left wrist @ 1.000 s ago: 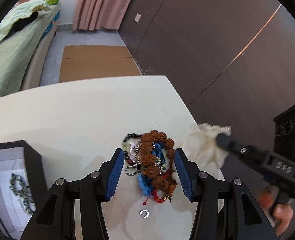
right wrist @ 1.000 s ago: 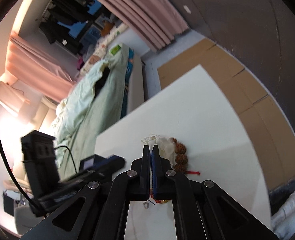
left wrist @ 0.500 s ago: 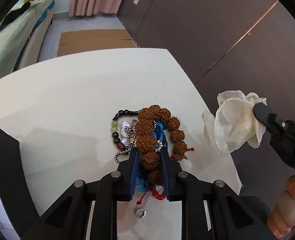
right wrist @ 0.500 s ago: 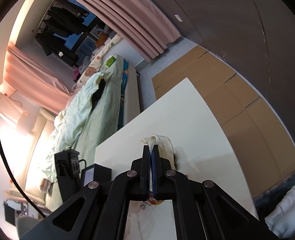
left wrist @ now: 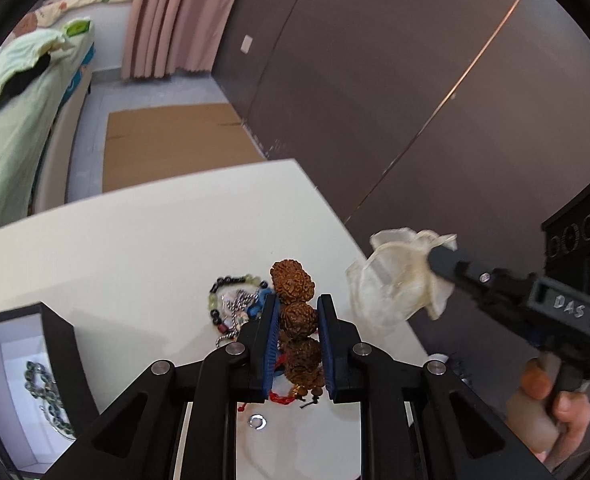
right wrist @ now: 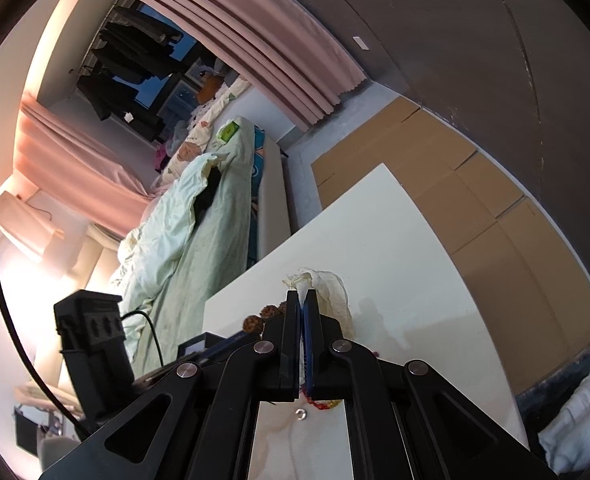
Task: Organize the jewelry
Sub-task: 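Lift the pouch and brown bead bracelet toward the black box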
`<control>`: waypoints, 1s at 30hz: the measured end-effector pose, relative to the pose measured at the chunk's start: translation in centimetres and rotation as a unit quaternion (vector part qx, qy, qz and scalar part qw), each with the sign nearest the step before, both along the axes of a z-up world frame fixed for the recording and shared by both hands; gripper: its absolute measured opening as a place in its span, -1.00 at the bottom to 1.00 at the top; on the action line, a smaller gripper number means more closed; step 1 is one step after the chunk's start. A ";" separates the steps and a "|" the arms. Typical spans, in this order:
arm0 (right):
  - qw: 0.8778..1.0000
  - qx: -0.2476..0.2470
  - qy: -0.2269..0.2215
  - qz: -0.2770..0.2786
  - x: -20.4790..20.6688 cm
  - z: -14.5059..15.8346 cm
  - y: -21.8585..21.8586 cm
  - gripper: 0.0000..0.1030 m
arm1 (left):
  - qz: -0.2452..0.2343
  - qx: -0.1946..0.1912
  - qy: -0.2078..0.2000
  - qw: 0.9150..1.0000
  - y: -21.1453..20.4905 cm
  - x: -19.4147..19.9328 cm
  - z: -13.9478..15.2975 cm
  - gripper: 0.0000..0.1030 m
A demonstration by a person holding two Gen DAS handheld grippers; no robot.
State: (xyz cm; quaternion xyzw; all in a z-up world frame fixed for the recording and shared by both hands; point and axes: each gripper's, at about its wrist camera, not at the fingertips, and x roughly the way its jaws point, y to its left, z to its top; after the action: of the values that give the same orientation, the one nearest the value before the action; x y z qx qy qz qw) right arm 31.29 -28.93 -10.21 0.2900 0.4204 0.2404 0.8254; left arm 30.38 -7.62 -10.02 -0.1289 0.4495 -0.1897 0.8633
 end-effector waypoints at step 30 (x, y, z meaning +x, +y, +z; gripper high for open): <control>0.992 0.035 -0.058 0.107 -1.3 2.2 13.2 -0.94 | 0.120 -0.051 -0.084 0.988 15.4 -6.3 5.7 -0.62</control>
State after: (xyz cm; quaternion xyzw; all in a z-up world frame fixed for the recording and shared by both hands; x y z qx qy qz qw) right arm 29.96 -15.69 -7.97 0.2573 0.3919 0.3586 0.8072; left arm 24.10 7.73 -4.32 -0.2093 0.3460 -0.1177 0.9070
